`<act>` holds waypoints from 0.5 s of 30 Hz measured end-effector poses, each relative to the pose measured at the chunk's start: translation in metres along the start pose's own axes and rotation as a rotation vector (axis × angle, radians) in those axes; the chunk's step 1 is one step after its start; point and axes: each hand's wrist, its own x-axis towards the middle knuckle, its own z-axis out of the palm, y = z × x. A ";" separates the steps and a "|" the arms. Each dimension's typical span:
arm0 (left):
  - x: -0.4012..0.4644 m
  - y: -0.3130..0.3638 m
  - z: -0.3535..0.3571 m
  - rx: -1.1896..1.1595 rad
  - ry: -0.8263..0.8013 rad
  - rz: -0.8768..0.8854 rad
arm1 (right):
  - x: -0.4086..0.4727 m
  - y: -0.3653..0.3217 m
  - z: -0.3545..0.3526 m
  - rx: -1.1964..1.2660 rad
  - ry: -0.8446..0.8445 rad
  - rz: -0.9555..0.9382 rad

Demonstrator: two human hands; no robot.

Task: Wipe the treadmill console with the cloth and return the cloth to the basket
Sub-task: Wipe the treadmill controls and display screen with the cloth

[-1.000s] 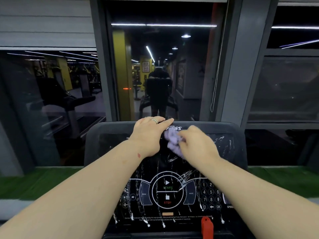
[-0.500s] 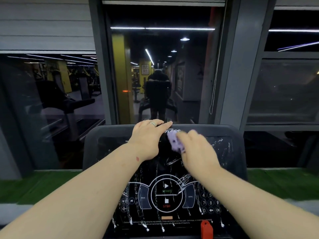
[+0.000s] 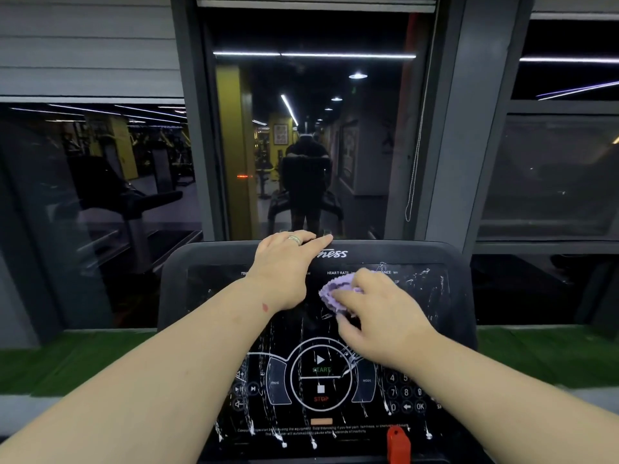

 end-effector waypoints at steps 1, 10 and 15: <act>0.000 0.000 0.000 0.002 -0.001 0.000 | 0.002 0.003 -0.003 0.014 -0.013 0.025; -0.002 0.004 -0.001 0.064 0.000 -0.012 | 0.026 0.025 -0.020 0.023 0.102 0.270; -0.001 0.017 -0.004 0.083 -0.047 -0.045 | 0.018 0.020 -0.023 0.083 -0.136 0.100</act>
